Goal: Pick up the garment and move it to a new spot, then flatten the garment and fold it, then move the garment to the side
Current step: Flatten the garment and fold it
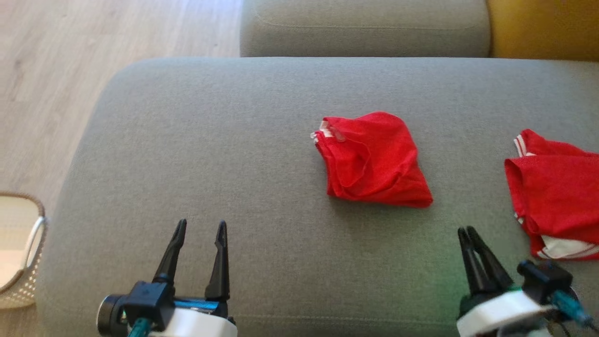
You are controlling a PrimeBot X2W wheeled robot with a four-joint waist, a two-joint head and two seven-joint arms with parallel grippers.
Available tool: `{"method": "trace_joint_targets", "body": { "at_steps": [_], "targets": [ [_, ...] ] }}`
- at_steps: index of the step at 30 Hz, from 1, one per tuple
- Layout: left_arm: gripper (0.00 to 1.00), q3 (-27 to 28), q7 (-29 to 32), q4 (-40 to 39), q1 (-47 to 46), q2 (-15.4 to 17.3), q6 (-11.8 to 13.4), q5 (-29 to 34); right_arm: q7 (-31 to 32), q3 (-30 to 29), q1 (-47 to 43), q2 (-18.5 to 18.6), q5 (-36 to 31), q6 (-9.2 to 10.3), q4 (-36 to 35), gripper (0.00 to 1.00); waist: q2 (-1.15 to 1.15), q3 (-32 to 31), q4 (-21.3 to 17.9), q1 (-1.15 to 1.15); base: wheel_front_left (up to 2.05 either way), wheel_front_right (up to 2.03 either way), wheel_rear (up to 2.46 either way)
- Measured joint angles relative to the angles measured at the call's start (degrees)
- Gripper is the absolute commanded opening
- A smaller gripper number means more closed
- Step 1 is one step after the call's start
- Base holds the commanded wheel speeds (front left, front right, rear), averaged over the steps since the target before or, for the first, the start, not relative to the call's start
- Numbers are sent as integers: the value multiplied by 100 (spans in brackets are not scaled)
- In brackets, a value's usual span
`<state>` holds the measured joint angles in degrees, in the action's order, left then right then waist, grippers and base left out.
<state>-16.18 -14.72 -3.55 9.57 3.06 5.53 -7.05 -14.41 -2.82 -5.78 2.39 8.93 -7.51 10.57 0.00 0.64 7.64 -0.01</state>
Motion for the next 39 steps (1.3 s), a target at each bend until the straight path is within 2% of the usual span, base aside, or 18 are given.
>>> {"method": "trace_joint_targets", "body": {
  "at_steps": [3,7,16,18,21,26,33,34,35,38,39],
  "targets": [
    [100,-49,0,5,-1,0,-5,0,1,136,467,-1,282,0,465,0,0,28,122,0,0,0,0],
    [100,-156,0,38,-16,2,-23,0,0,169,1564,5,425,0,1205,0,0,83,300,1,0,0,0],
    [100,-360,0,288,-100,2,-110,-2,198,363,3510,48,415,0,4068,0,0,292,610,1,0,0,0],
    [100,-376,0,319,-176,2,-127,-18,171,411,3773,74,132,0,4503,0,0,341,667,1,0,0,0],
    [100,-407,0,361,-280,2,-130,-20,93,705,4070,88,319,0,4937,0,0,401,740,2,0,0,0],
    [100,-466,0,405,-314,2,-153,-21,25,1790,4156,97,1243,0,5011,0,0,453,811,2,0,0,0],
    [100,-488,0,446,-378,2,-153,-21,7,3412,4012,124,2187,0,3975,0,0,466,788,1,0,0,0],
    [100,-489,0,456,-398,2,-152,-21,2,3667,3927,122,2347,0,3861,0,0,460,777,1,0,0,0],
    [100,-489,0,456,-398,2,-152,-21,2,3667,3927,122,2347,0,3861,0,0,460,777,1,0,0,0],
    [100,-486,0,459,-400,1,-151,-44,2,4344,3590,119,2795,0,3608,0,0,424,717,1,0,0,0],
    [100,-478,0,458,-398,1,-148,-57,2,4443,3506,115,2870,0,3539,5,0,414,684,0,0,0,0]
  ]
}}
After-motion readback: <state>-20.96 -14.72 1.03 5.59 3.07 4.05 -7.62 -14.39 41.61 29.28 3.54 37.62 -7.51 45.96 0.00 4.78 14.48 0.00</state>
